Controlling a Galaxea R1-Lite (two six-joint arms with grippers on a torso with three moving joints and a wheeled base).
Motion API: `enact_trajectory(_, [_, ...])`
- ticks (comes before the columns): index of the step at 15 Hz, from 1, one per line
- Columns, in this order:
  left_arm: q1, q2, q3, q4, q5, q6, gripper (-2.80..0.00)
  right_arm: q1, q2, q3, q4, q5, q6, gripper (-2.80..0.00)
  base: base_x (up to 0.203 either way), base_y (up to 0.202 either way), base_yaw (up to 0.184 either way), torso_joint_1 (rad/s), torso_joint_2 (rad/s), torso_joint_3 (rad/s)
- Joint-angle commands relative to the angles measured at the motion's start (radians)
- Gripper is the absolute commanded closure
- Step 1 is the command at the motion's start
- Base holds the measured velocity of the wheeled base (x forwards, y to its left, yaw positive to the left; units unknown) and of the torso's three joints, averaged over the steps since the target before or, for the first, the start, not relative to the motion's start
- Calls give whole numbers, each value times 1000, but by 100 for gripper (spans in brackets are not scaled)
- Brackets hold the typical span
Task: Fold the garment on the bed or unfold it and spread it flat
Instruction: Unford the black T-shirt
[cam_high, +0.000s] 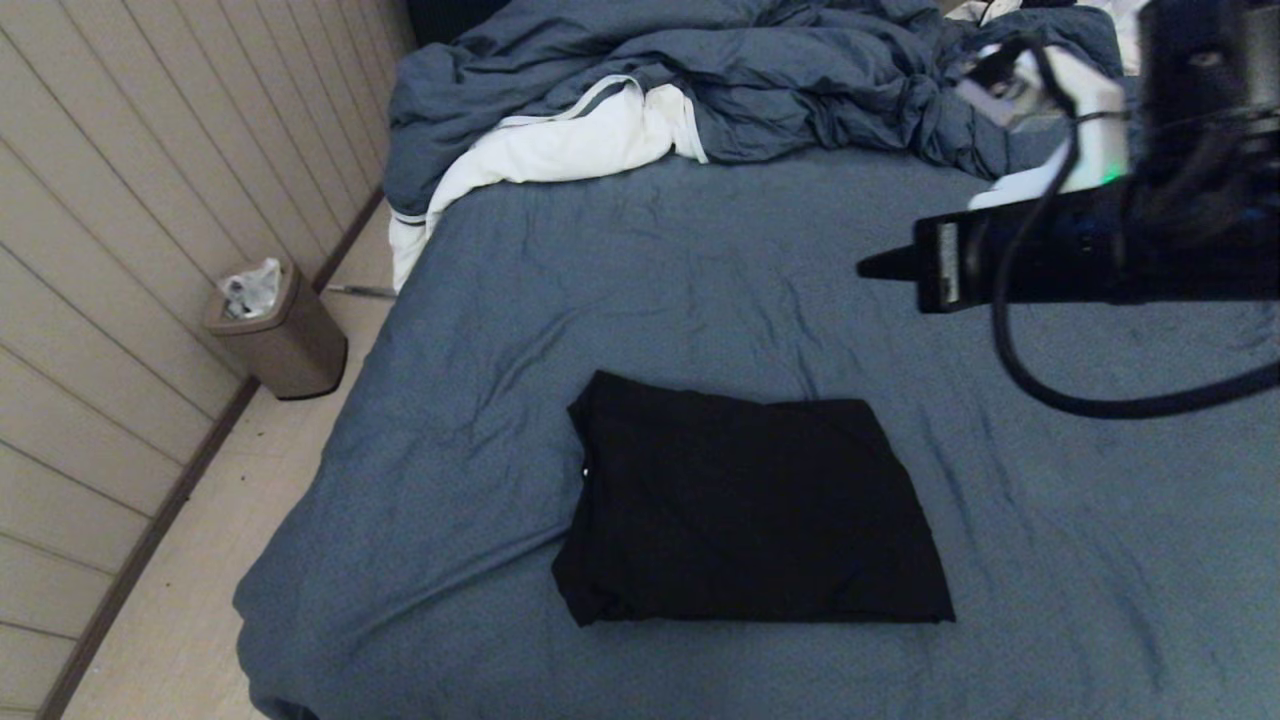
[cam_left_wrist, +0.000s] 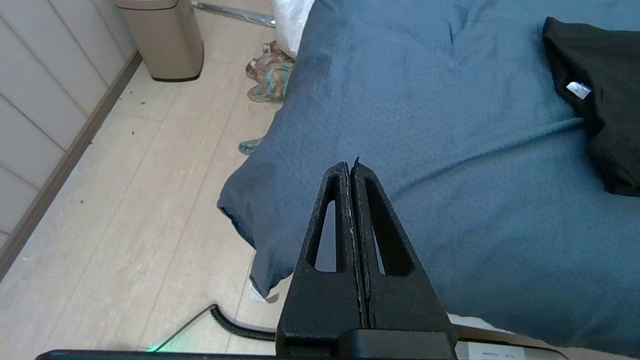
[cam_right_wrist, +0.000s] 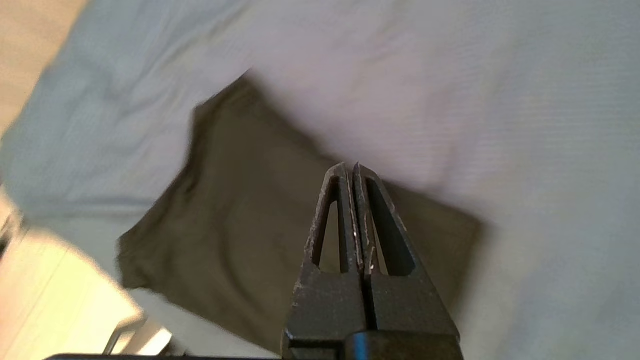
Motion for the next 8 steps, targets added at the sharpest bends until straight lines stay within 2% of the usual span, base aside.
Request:
enact_trajectory(1, [0,0,0,0,0,-1,0,108,196,-103,49,-5,6,0,0,0,0,0,0,0])
enact_trajectory(3, [0,0,0,1,0,-1,0,196,246,-120,70,-20,3,0,0,0,0,0,0,0])
enact_trajectory(4, [0,2,0,1,0,-1,0,235,264,-113,73,-34,-5,-146,0,0,0,0,0,0])
enact_trajectory(5, [0,3,0,1,0,-1,0,268,277,-106,73,-54,-13,-280,0,0,0,0,0,0])
enact_trajectory(8, [0,3,0,3,0,-1,0,344,296,-98,71,-96,-22,-280,0,0,0,0,0,0])
